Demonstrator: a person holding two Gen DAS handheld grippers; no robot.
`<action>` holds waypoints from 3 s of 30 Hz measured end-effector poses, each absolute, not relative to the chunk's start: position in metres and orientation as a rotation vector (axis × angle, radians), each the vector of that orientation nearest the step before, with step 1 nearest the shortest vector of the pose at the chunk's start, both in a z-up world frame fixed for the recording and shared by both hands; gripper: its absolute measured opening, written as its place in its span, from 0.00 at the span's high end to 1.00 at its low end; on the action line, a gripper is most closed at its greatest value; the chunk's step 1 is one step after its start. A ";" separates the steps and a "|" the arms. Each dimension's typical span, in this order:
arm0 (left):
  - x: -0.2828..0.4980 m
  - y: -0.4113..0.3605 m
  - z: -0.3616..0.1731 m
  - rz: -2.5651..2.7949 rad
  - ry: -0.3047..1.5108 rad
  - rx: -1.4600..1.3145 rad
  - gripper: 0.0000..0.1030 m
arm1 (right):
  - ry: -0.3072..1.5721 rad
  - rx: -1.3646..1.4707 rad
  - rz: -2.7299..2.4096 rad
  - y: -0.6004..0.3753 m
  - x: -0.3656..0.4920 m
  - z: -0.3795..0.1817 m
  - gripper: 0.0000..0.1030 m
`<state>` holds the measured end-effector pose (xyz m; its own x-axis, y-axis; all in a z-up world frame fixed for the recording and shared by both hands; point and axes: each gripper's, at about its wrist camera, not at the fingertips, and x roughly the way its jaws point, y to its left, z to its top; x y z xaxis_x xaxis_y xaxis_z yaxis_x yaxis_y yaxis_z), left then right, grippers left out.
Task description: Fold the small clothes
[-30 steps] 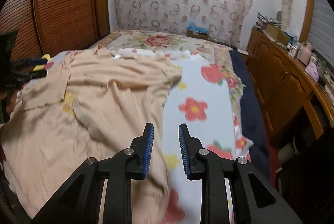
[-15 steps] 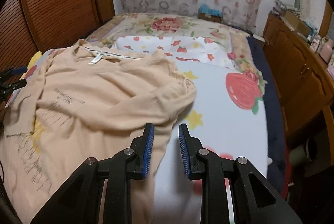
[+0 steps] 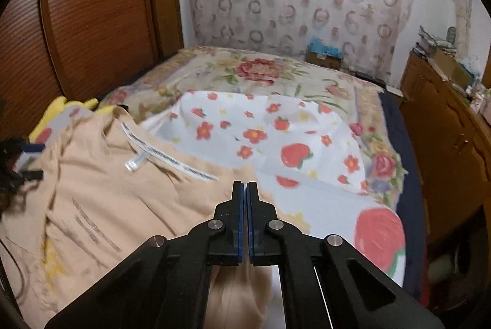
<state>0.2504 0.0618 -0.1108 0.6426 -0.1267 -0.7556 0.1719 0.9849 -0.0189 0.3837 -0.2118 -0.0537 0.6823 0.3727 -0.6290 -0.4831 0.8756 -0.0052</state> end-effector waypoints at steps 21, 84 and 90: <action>0.275 0.093 -0.089 -0.139 0.828 0.033 0.37 | 0.773 -0.142 0.391 -0.231 0.368 -0.062 0.38; 0.014 0.079 -0.037 -0.228 0.578 -0.032 0.92 | 0.599 -0.046 0.567 -0.285 0.077 -0.051 0.92; -0.015 0.075 -0.037 -0.241 0.599 -0.019 0.92 | 0.627 -0.081 0.568 -0.287 0.043 -0.037 0.92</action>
<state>-0.0154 0.0745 -0.0372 0.7989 -0.2300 -0.5557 0.2190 0.9718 -0.0875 0.0429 -0.2874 -0.0367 0.6627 0.4783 -0.5762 -0.5263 0.8448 0.0960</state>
